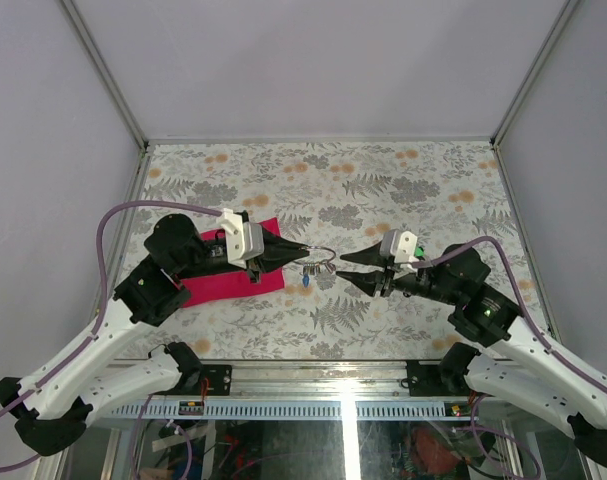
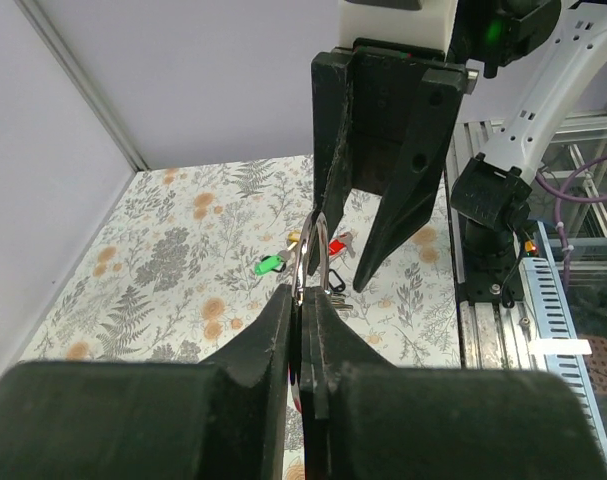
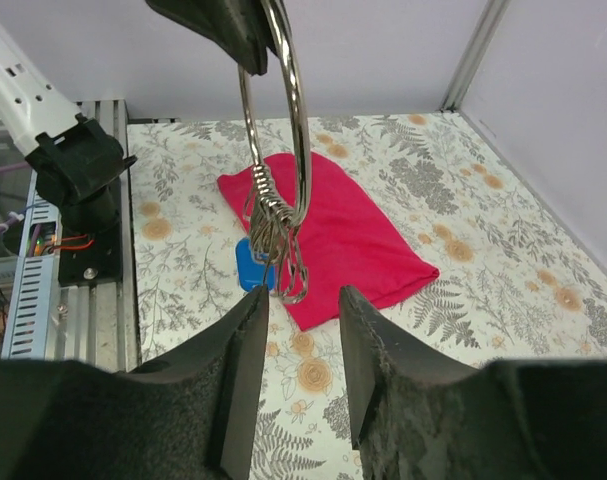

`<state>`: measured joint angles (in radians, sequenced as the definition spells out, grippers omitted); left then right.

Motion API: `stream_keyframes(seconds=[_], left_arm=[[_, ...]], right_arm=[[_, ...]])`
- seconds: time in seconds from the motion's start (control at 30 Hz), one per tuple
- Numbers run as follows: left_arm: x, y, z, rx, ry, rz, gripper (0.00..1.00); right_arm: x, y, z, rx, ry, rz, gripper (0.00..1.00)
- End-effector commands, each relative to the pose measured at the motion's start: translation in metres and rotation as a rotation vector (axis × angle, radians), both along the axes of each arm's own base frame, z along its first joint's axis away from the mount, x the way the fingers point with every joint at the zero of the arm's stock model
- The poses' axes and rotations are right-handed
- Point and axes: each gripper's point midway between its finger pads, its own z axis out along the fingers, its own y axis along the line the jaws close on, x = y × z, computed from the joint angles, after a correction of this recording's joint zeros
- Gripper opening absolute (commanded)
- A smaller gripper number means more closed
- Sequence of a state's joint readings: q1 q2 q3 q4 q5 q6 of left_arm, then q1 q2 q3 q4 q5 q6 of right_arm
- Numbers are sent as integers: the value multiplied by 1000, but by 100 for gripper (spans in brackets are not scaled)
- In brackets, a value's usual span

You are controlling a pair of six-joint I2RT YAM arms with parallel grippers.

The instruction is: Put the keys on the keyring

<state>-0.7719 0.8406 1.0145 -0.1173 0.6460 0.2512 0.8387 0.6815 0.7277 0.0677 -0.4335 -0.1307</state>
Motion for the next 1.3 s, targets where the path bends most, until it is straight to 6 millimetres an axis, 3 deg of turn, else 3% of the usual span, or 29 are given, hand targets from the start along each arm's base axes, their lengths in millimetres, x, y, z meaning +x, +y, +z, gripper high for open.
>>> stream_keyframes(seconds=[0.0, 0.43, 0.67, 1.0, 1.27], left_arm=[[5, 1, 21, -75, -23, 33, 0], [4, 0, 23, -80, -20, 26, 0], [4, -2, 23, -79, -22, 16, 0], [7, -6, 25, -82, -17, 10, 0], [10, -5, 29, -96, -11, 31, 0]], right_arm=[[6, 4, 35, 94, -85, -12, 39], [12, 11, 27, 76, -68, -8, 35], [20, 8, 25, 66, -59, -59, 26], [17, 9, 21, 64, -61, -40, 38], [11, 8, 10, 44, -51, -16, 40]])
